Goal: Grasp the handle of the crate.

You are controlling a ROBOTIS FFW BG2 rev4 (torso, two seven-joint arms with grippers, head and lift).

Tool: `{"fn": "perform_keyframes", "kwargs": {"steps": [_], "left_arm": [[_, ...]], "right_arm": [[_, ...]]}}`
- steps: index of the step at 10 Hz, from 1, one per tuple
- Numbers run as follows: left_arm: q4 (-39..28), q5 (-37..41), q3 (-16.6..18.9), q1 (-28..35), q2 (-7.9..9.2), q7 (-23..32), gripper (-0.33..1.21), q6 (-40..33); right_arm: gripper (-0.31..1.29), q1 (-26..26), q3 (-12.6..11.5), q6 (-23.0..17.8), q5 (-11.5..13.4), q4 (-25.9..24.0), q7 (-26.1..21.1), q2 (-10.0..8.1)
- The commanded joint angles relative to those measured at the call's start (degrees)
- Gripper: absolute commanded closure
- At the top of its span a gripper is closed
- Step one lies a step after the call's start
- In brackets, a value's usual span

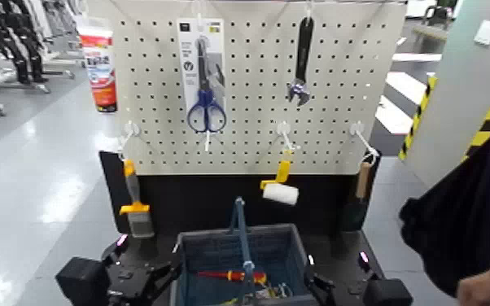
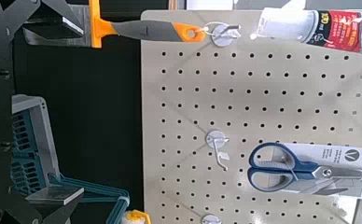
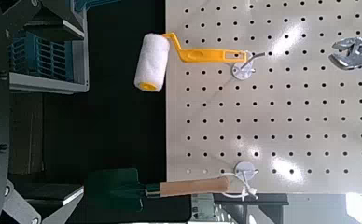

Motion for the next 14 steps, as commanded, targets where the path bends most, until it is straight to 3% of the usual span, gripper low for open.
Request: {"fn": "perform_keyframes", "kwargs": {"steps": [1,4,7,10,14], "left_arm": [[-0.17,-0.06,0.57,0.62,-0.31,0.11,0.12,0.05],[-0.17,2.05,1.19,-0.17,-0.31,-2.00,0.12,2.51],[-2.37,11.10,1.72,-5.01,2.32,-8.24,0.11,15.52],[-2.11,28.42,4.18,-10.37,3.64,-11.23,0.11,30.02],[5.19,47.40,2.68,-16.35,5.23,-13.51,0.11,39.16]], "right_arm": [[0.15,0.17,-0.04,0.15,1.06,-0.33,-0.24,0.09],[0.14,0.09,0.13,1.21,1.06,-0.41,-0.41,0.09],[0.14,0.00,0.31,1.56,1.06,-0.50,-0.33,0.09],[0.14,0.00,0.31,1.65,0.89,-0.41,-0.33,0.17],[0.14,0.00,0.31,1.47,0.62,-0.33,-0.41,0.26]]}}
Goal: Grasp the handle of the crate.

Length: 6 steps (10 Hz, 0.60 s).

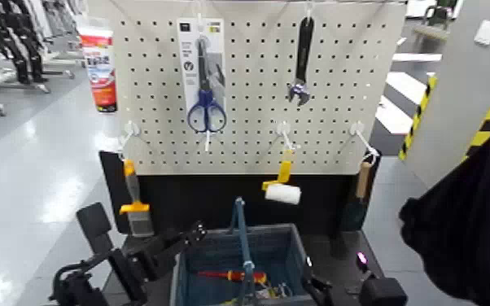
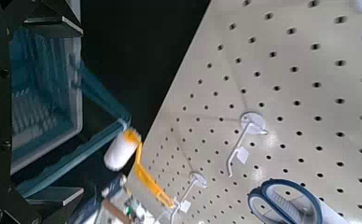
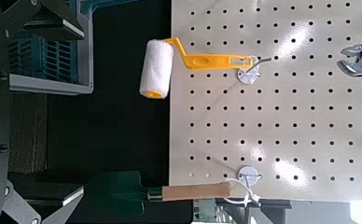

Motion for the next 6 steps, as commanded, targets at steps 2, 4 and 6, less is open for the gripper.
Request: {"fn": "perform_keyframes", "kwargs": {"steps": [2,4,6], "left_arm": [[7.23,12.42,-2.41,-5.98,1.63,-1.84,0.11,7.34],[12.95,18.57,-4.87,-9.93,2.69,-2.54,0.11,9.71],[18.48,21.74,-7.77,-13.27,3.13,-4.57,0.12,10.07]], "right_arm": [[0.14,-0.09,0.08,-0.44,-0.40,0.17,0.05,0.00],[0.14,-0.26,0.26,-0.79,-0.66,0.35,0.05,-0.09],[0.14,-0.35,0.26,-1.15,-1.01,0.53,0.05,-0.09]]}}
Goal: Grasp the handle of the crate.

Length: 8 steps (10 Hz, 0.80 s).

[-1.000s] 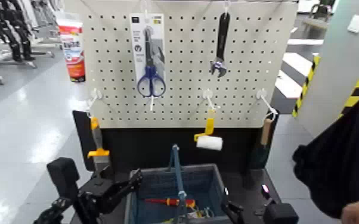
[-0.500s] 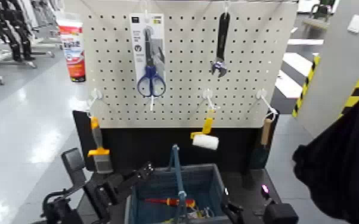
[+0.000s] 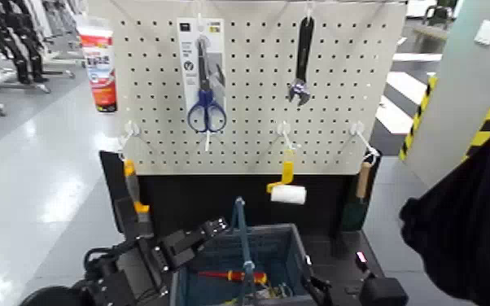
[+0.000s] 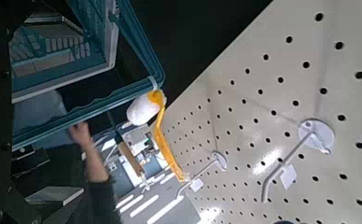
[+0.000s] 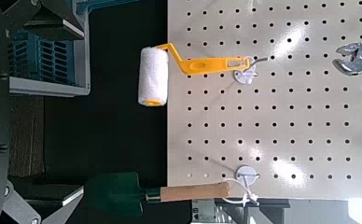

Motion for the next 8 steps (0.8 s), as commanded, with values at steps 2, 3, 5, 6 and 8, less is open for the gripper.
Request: {"fn": "perform_keyframes", "kwargs": {"steps": [2,3,5,6,8], "left_arm": [[10.37,6.37,-5.29,-6.29,0.08,-3.76,0.12,1.45],[12.04,7.25,-5.73,-7.26,-0.10,-4.20,0.14,1.62],[15.12,7.95,-6.17,-9.19,-0.01,-4.64,0.14,2.06],[16.70,8.48,-6.96,-10.16,-0.10,-5.43,0.15,2.06],[18.28,10.94,-8.72,-11.13,-0.54,-5.61,0.23,1.45]], "right_arm": [[0.14,-0.18,0.12,-0.46,-0.38,0.31,0.00,-0.10],[0.14,-0.26,0.20,-0.55,-0.38,0.31,0.00,-0.10],[0.14,-0.35,0.38,-0.64,-0.56,0.48,0.00,-0.19],[0.14,-0.35,0.38,-0.64,-0.65,0.48,0.00,-0.19],[0.14,-0.53,0.38,-0.73,-0.65,0.48,0.00,-0.19]]}}
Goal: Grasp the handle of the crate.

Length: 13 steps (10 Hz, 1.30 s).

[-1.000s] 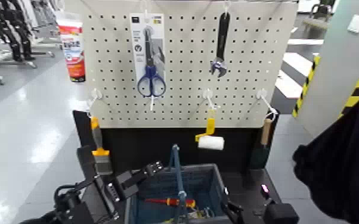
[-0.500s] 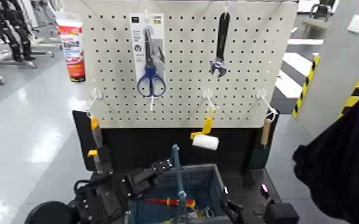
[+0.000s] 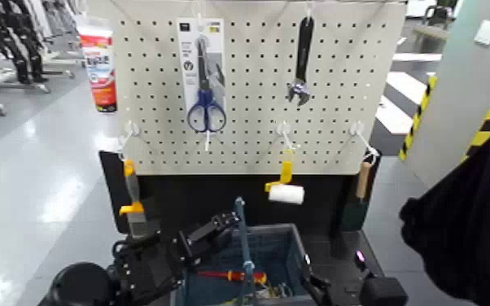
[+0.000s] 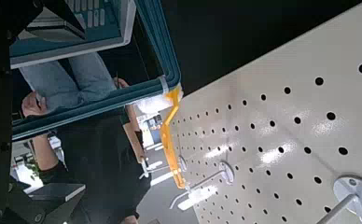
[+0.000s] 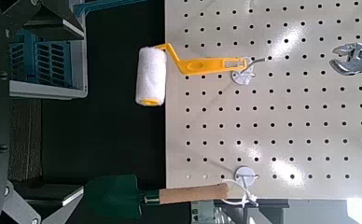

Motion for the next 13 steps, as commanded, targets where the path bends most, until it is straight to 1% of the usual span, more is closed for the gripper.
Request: {"fn": "perform_keyframes", "kwargs": {"steps": [1,2,3,5,10,12,13], "left_arm": [[2.15,3.21,-2.28,-1.29,-0.40,-0.36,0.33,-0.65],[2.50,4.09,-2.72,-1.38,-0.49,-0.44,0.51,-0.65],[2.86,4.53,-2.80,-1.20,-0.49,-0.53,0.82,-0.65],[2.77,5.14,-2.98,-0.94,-0.58,-0.62,1.19,-0.65],[1.98,5.93,-2.89,0.47,-0.93,-0.62,1.18,-1.17],[-0.48,6.11,-2.36,2.14,-1.02,0.00,1.18,-1.44],[-2.68,6.02,-2.28,2.93,-0.75,1.31,1.18,-1.61]], "right_arm": [[0.14,-0.17,0.09,-0.04,-0.02,0.09,0.00,0.00],[0.14,-0.17,0.09,-0.13,-0.02,0.09,0.00,0.00],[0.14,-0.17,0.00,-0.21,-0.10,0.09,0.09,0.00],[0.14,-0.17,0.00,-0.30,-0.02,0.09,0.09,-0.09],[0.14,0.00,0.00,-0.39,-0.02,0.18,0.09,-0.09],[0.14,0.09,-0.17,-0.39,-0.02,0.18,0.09,0.00],[0.14,0.00,-0.17,-0.30,-0.02,0.18,0.09,0.00]]}}
